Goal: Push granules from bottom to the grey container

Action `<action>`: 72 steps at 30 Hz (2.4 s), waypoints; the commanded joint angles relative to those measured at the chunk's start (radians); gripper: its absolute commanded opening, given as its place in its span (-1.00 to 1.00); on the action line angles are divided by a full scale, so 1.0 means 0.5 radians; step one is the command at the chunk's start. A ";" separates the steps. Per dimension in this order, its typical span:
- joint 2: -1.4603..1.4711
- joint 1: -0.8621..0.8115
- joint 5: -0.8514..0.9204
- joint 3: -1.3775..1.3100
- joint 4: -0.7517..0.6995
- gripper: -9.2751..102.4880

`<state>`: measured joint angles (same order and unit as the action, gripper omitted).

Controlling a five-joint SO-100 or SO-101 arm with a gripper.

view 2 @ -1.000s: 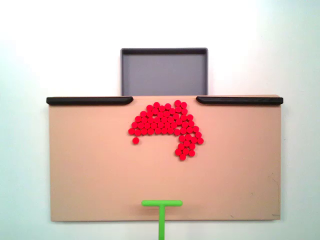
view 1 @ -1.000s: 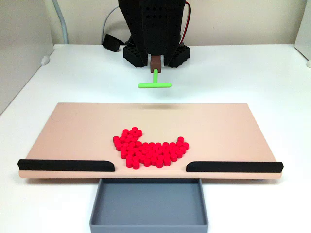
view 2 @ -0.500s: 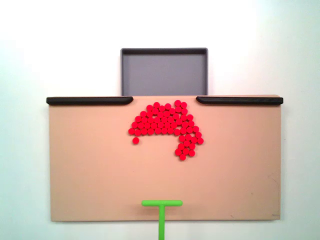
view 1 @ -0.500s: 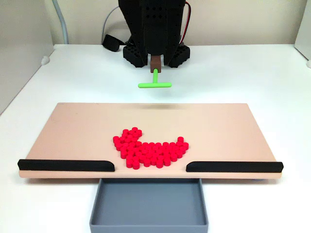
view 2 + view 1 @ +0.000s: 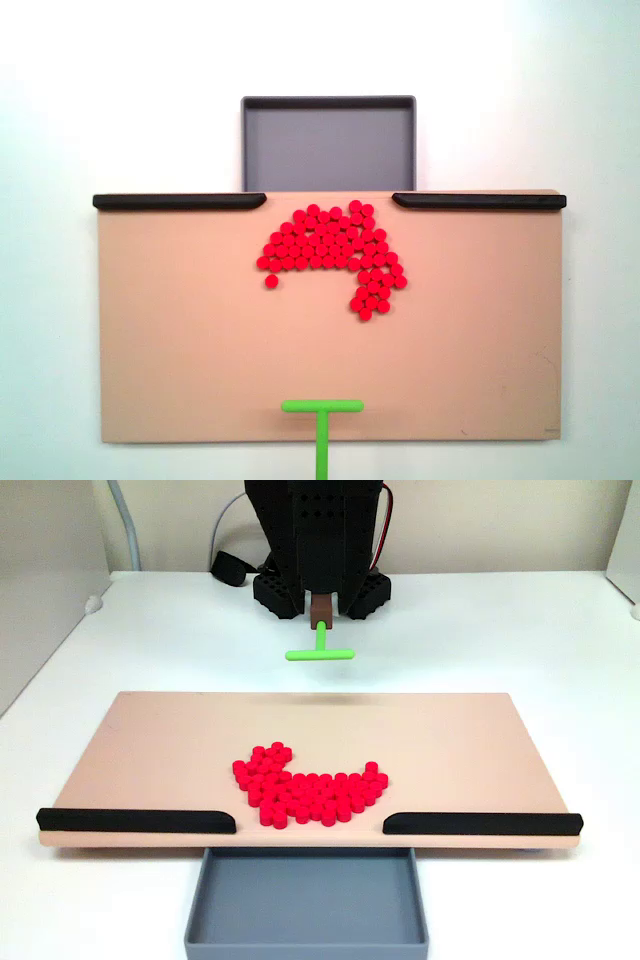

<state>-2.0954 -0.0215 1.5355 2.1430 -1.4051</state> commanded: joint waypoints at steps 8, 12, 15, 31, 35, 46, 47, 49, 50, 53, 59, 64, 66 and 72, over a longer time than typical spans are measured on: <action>-0.080 -0.052 0.071 -0.012 0.018 -0.84; -0.080 -0.089 0.107 -0.012 0.018 -0.84; -0.064 -0.138 0.172 -0.012 0.018 -0.84; 0.077 -0.399 0.423 -0.009 0.150 -0.84; 0.123 -0.423 0.442 0.058 0.304 -0.84; 0.227 -0.411 0.433 0.092 0.383 -0.84; 0.230 -0.408 0.426 0.107 0.423 -0.84; 0.258 -0.399 0.423 0.120 0.472 -0.84; 0.273 -0.399 0.420 0.120 0.494 -0.84; 0.325 -0.377 0.383 0.120 0.577 -0.84; 0.368 -0.341 0.328 0.120 0.607 -0.84; 0.393 -0.307 0.295 0.126 0.607 -0.84; 0.402 -0.298 0.282 0.132 0.607 -0.84; 0.451 -0.291 0.276 0.132 0.638 -0.84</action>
<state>-1.8715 -0.1718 1.6874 2.2105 -1.1029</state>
